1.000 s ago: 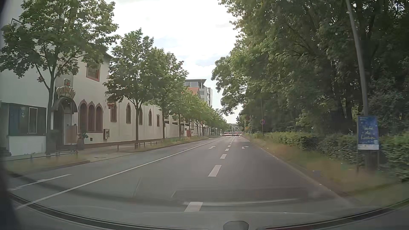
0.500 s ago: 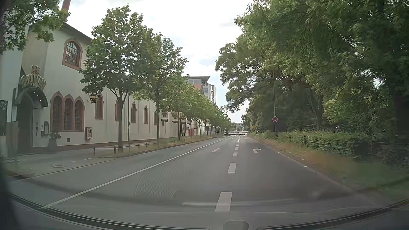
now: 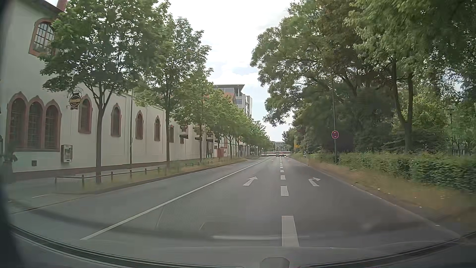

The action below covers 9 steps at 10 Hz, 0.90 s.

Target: Follow the waypoints while adhering to traffic rules and regulations

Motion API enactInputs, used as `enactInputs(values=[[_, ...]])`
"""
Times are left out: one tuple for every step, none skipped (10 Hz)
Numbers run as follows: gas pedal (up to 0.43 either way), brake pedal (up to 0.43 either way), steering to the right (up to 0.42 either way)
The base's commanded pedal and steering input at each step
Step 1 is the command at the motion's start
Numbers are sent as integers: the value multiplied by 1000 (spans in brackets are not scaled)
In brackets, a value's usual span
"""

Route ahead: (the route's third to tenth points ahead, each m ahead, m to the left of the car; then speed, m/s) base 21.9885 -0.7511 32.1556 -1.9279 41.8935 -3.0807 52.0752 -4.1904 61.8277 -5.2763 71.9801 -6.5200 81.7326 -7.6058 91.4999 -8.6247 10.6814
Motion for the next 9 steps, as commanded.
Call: enactInputs(values=[[98, 30, 10], [98, 30, 10], [98, 30, 11], [87, 30, 15], [87, 30, 22], [67, 30, 24], [67, 30, 24], [67, 30, 24], [67, 30, 23]])
